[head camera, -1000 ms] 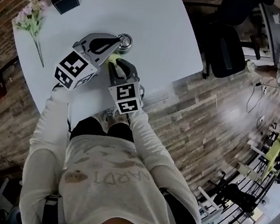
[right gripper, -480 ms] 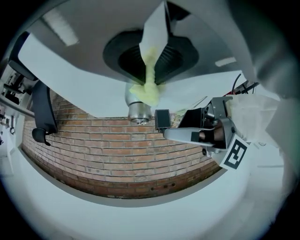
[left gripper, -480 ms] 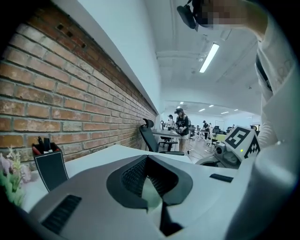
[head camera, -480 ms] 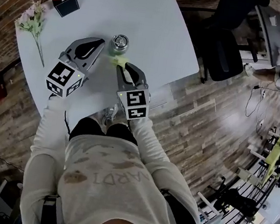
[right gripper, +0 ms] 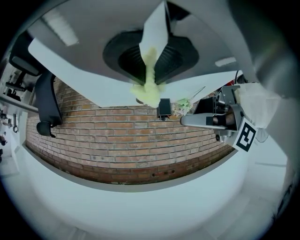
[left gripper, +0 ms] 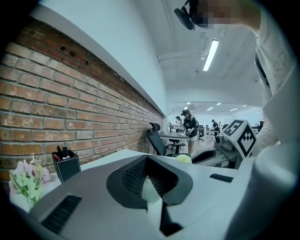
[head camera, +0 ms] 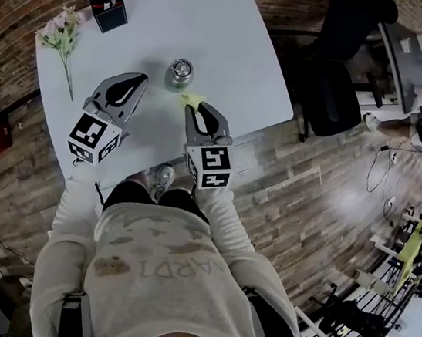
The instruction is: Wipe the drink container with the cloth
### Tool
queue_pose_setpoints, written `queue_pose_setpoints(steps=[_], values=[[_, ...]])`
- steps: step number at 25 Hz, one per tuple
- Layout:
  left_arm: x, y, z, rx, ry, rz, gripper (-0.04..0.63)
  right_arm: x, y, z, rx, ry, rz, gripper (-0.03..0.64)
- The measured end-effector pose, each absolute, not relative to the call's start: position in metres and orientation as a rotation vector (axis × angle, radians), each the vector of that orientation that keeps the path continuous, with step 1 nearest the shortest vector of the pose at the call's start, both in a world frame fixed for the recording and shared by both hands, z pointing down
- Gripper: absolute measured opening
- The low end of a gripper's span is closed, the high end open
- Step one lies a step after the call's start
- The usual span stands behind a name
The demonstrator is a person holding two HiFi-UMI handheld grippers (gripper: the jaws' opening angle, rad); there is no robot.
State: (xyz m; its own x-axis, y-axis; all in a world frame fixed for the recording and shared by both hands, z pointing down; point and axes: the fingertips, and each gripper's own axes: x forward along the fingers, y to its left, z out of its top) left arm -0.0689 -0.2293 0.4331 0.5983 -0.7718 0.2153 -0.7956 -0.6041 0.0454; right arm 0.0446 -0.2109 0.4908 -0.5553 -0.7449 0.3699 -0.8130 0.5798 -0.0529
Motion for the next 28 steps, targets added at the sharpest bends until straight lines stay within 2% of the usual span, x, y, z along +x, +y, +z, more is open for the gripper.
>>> queue_pose_setpoints(steps=[28], values=[[-0.073,-0.156,0.359,2.659,-1.558,0.062,0.0,0.085,-0.165,0.362,1.438,-2.7,0.118,0.072]])
